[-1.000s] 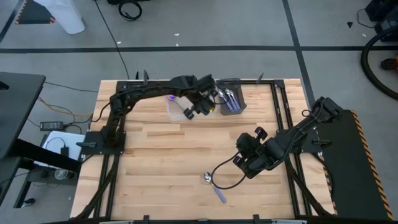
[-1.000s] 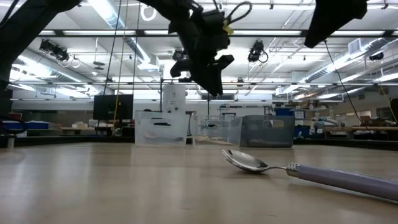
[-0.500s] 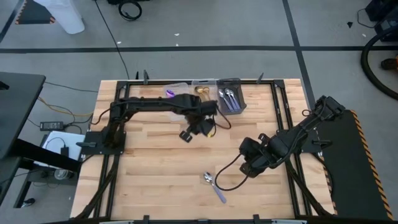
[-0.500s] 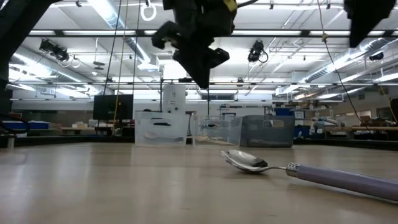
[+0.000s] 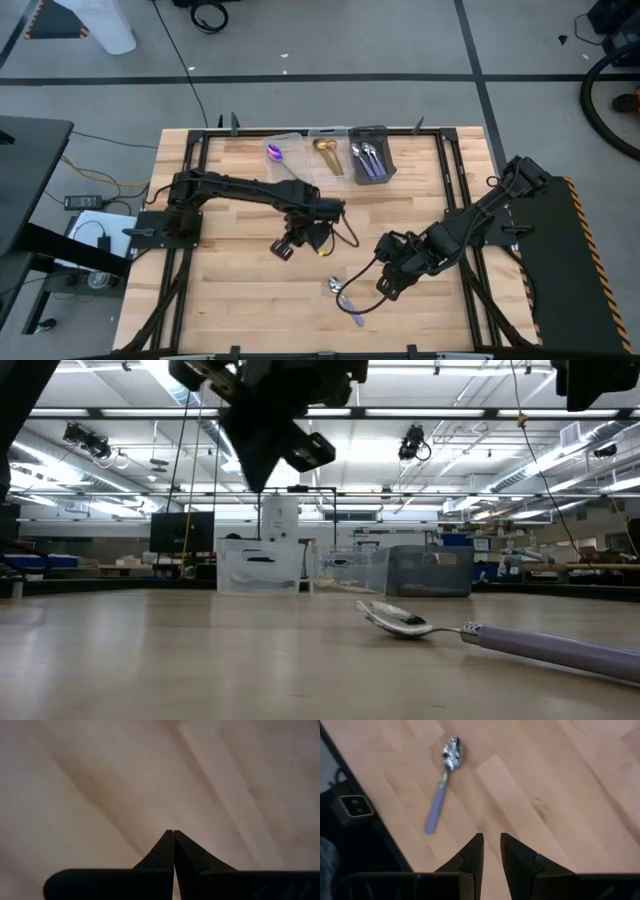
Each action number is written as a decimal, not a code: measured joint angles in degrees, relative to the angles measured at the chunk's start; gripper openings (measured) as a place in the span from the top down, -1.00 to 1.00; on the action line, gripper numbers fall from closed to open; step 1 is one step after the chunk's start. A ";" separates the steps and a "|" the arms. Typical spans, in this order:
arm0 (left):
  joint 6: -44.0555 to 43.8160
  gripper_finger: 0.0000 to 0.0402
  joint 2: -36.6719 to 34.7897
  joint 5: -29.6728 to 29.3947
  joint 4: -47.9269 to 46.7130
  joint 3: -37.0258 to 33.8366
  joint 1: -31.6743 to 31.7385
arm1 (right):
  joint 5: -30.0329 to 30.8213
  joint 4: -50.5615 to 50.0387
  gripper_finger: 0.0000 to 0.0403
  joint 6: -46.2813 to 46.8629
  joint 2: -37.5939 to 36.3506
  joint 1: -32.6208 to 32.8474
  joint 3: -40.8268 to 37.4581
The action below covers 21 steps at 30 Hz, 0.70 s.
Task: Sort silverware by color (type)
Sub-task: Put the violet spoon into the black bin
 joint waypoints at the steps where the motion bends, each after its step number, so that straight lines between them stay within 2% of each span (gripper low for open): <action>1: -0.91 0.95 -0.34 0.61 -0.48 -0.74 -0.61 | -0.20 0.83 0.62 0.00 0.09 -0.01 0.03; 8: -10.22 0.94 -2.01 2.32 -2.97 -5.01 -5.52 | -2.82 1.84 0.62 -0.40 0.31 -0.06 0.03; 15: -13.51 0.94 -2.04 11.34 -3.95 -9.66 -8.98 | -2.53 2.49 0.62 -0.48 0.33 -1.27 0.03; 21: -18.11 0.94 -2.04 11.38 -2.84 -13.67 -10.56 | -3.24 6.02 0.62 -1.52 1.94 -2.56 0.03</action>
